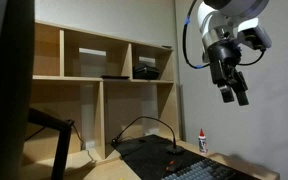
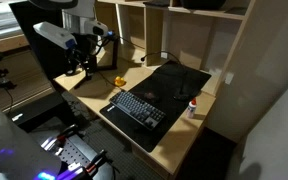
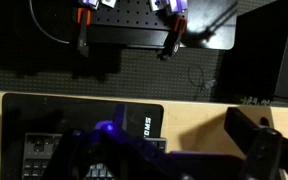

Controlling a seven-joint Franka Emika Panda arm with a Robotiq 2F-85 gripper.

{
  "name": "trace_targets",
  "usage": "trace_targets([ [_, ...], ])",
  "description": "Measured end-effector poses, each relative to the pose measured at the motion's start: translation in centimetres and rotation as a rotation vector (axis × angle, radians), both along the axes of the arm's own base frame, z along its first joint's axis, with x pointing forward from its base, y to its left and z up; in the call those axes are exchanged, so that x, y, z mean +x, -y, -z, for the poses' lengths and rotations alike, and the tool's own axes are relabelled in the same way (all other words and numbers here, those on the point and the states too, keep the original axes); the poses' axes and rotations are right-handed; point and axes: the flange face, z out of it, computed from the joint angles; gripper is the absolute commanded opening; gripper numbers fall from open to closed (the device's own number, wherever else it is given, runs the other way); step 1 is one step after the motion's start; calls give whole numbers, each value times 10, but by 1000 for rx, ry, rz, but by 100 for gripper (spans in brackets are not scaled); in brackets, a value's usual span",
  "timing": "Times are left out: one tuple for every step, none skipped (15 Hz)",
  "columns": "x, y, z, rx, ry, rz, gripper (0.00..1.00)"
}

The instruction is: Click the space button on the keyboard

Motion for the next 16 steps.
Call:
trace_targets([
  [0,0,0,0,0,0,100],
  [0,0,0,0,0,0,100],
  [0,0,0,0,0,0,100],
  [0,0,0,0,0,0,100],
  [0,0,0,0,0,0,100],
  [0,0,0,0,0,0,100],
  [0,0,0,0,0,0,100],
  [0,0,0,0,0,0,100],
  [0,0,0,0,0,0,100],
  [0,0,0,0,0,0,100],
  [0,0,0,0,0,0,100],
  [0,0,0,0,0,0,100],
  [0,0,0,0,0,0,100],
  [0,0,0,0,0,0,100],
  [0,1,1,-3,-3,14,100],
  [2,4,5,-8,-4,50,100],
])
